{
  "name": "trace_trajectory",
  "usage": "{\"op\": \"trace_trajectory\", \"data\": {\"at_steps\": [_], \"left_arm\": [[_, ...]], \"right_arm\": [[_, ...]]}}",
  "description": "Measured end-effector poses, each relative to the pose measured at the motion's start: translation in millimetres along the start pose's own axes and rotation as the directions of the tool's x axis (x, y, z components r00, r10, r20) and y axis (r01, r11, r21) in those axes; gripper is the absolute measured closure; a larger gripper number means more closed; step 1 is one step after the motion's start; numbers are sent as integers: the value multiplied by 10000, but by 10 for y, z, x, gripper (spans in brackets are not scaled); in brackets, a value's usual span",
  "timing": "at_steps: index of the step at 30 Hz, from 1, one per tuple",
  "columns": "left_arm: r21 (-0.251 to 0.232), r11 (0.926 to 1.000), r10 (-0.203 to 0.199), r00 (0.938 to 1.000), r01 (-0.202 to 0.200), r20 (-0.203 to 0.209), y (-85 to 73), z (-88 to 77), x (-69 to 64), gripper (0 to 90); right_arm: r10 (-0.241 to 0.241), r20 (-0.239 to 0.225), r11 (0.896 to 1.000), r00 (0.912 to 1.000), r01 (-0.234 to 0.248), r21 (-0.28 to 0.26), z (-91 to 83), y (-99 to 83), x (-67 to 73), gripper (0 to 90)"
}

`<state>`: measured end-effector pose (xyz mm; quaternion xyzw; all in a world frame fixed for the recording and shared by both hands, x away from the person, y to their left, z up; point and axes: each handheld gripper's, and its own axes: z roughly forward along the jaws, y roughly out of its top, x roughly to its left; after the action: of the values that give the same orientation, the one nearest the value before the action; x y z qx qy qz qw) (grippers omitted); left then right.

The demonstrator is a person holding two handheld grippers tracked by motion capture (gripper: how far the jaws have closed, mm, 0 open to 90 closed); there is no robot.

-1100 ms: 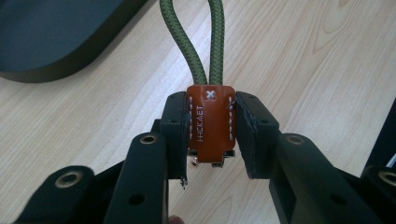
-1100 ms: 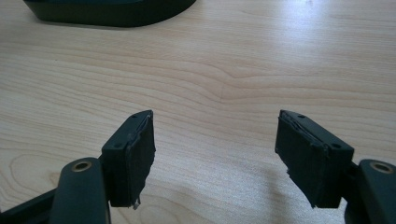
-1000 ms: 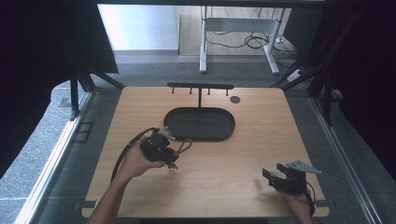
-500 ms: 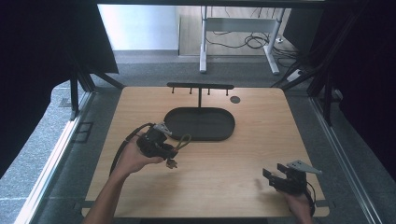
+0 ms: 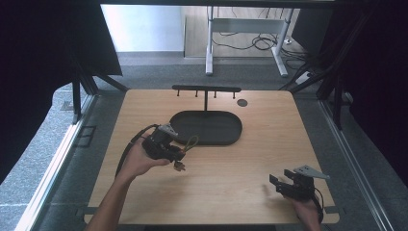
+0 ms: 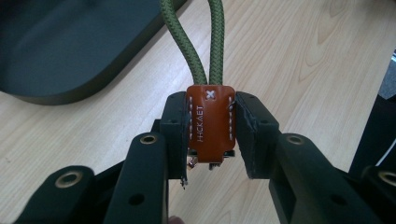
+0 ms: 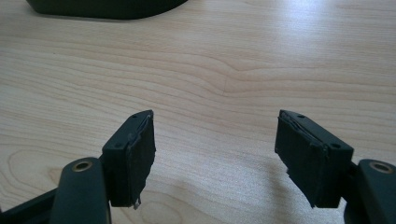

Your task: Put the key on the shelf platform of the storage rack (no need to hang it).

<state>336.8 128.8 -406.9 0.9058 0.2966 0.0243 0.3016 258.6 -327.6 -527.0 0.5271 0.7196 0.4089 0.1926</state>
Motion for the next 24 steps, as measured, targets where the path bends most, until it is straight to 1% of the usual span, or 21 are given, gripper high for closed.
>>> {"op": "trace_trajectory", "data": {"at_steps": [4, 8, 13, 18, 19, 22, 24], "left_arm": [[-8, 10000, -26, 10000, 26, -62, 84, -8, 46, 668], [-25, 10000, -61, 10000, 60, -75, 160, 20, 78, 668], [94, 9999, -55, 9999, 56, -141, 243, 61, 111, 668], [64, 9999, -142, 9997, 143, -197, 304, 84, 152, 668], [63, 9999, -92, 9997, 94, -222, 314, 86, 162, 668], [17, 9999, -152, 9995, 152, -282, 336, 96, 180, 668], [28, 9999, -124, 9995, 124, -308, 351, 98, 194, 668]], "right_arm": [[12, -6, 10000, 10000, -12, 31, 5, -1, 0, 292], [-32, -23, 10000, 10000, 32, 68, 4, -3, 3, 292], [-4, -24, 10000, 10000, 4, 76, 4, -3, -6, 292], [5, -15, 10000, 10000, -5, 76, 3, -4, -10, 292], [0, -9, 10000, 10000, 0, 78, 6, -4, -9, 292], [-13, -7, 10000, 10000, 13, 67, 18, -6, -2, 292], [-57, -10, 9999, 10000, 57, 115, 23, -5, 9, 292]]}}
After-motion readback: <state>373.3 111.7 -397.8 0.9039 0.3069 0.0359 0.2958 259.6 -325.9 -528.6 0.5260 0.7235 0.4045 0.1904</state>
